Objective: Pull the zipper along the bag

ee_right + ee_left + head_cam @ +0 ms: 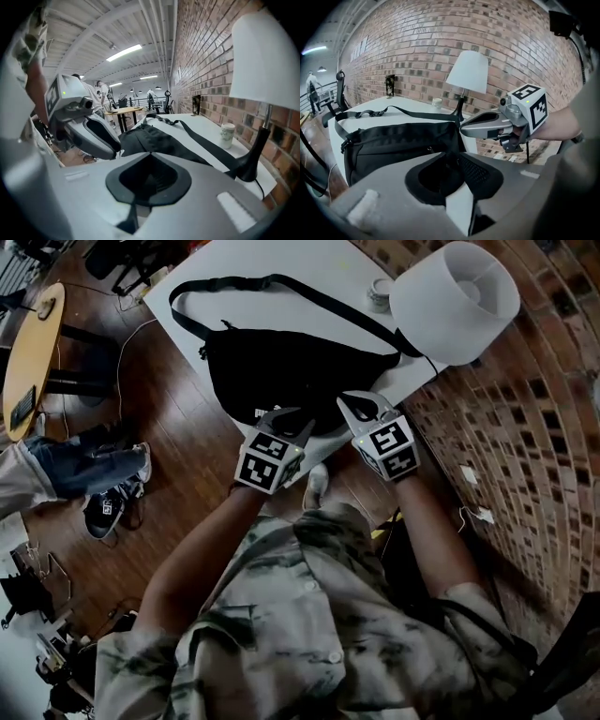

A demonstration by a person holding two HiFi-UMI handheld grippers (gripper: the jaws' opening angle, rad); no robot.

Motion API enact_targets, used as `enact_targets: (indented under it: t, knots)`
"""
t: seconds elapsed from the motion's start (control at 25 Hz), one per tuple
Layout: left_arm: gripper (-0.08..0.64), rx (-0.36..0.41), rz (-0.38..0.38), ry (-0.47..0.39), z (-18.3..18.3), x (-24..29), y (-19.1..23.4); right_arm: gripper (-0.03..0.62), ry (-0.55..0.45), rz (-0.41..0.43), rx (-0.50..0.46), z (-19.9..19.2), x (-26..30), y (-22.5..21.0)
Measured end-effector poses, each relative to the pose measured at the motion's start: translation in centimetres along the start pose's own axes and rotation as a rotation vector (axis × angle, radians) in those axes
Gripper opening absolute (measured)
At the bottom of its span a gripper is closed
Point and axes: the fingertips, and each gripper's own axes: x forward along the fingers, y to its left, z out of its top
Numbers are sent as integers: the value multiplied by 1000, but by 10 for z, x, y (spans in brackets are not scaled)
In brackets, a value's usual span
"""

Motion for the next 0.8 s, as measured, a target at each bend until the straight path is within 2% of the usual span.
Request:
enact_targets:
  t: [0.28, 0.6, 0.8]
  knots:
    - [120, 68, 113, 131, -13, 47, 23, 8, 81, 24, -4, -15, 42, -10]
    - [115, 113, 160, 195, -26, 70, 30, 8, 127, 21, -18, -33, 69, -13]
    - [41, 92, 140, 189, -32, 67, 31, 6, 174, 3, 8, -50, 73, -16]
